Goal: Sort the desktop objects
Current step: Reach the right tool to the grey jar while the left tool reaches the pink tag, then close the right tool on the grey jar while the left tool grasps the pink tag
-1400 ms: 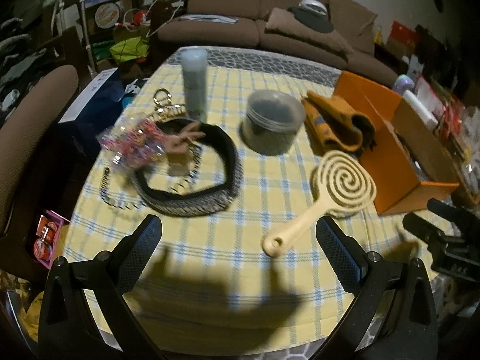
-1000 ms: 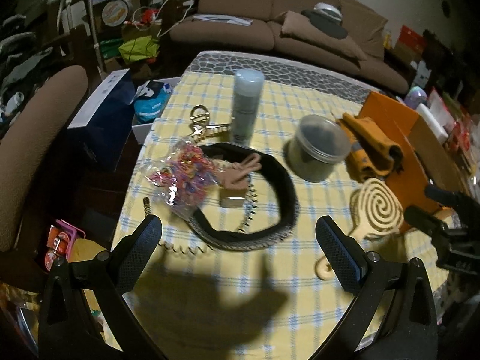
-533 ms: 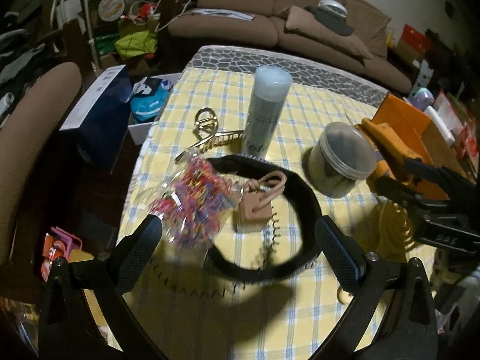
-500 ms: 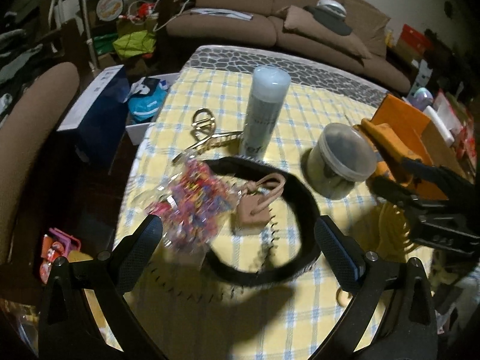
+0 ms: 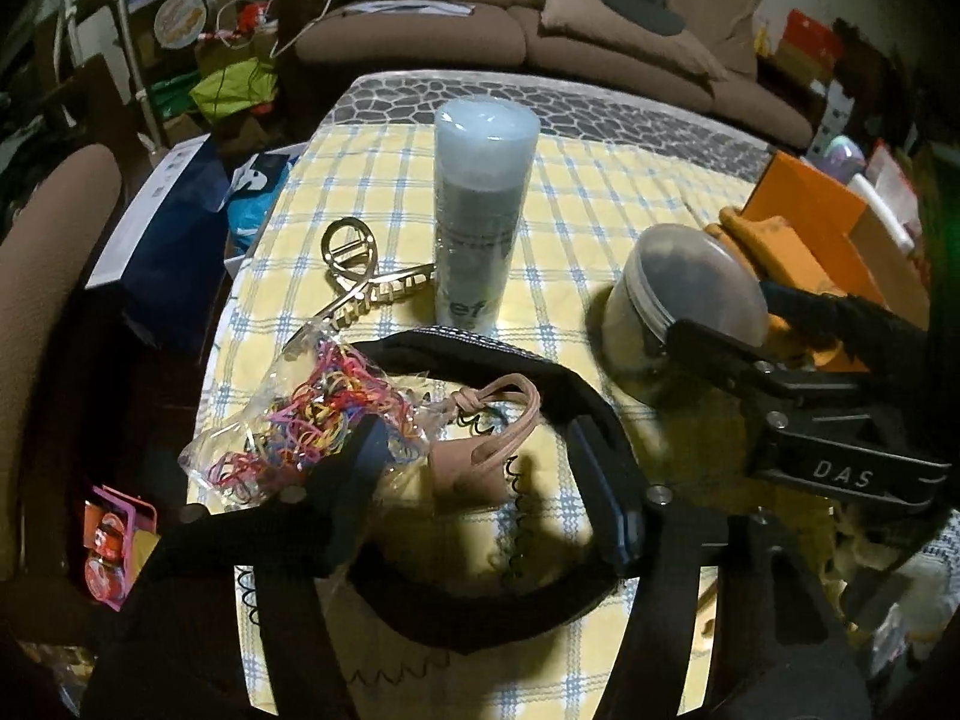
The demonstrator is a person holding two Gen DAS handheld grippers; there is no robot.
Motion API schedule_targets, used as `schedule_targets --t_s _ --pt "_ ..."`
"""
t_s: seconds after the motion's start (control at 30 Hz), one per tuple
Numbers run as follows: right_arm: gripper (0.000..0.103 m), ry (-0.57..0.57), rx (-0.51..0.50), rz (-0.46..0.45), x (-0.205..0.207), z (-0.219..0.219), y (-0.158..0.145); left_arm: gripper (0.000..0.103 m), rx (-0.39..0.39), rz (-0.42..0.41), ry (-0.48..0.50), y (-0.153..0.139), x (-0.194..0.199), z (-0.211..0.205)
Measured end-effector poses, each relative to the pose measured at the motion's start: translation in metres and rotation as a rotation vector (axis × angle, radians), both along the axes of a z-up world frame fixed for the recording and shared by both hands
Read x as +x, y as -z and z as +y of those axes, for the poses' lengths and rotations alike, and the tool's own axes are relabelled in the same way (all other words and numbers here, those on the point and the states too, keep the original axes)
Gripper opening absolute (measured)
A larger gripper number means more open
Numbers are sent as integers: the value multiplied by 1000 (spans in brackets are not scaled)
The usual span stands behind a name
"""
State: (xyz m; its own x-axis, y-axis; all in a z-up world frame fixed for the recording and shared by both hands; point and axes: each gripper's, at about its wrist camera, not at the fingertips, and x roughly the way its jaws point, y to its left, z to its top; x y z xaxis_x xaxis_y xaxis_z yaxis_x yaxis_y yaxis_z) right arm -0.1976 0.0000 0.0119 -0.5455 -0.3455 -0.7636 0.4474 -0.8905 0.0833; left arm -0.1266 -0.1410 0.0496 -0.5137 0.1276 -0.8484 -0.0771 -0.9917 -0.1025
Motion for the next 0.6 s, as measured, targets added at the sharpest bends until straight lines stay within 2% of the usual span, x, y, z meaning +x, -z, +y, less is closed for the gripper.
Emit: schedule_targets --t_s 0.13,0.2,0.23,0.27,0.3,0.4,0.6 --pt "92 -4 -10 -20 -4 -5 6 55 6 -17 3 5 -3 1" --pt "92 -5 -2 -14 -5 -9 8 45 2 -22 9 6 -3 2" --pt "92 -5 1 -11 -6 -9 9 35 6 -23 10 7 -3 2" --pt "87 0 9 -5 -6 -8 8 28 12 -25 7 7 -4 1" --pt "86 0 3 -5 -6 -7 7 25 18 -27 -1 8 -4 -1" --pt "86 10 -28 -12 -5 -1 3 24 66 -26 -12 6 -3 -9" --pt "86 23 -78 21 2 9 -20 23 90 13 -24 -8 3 -12"
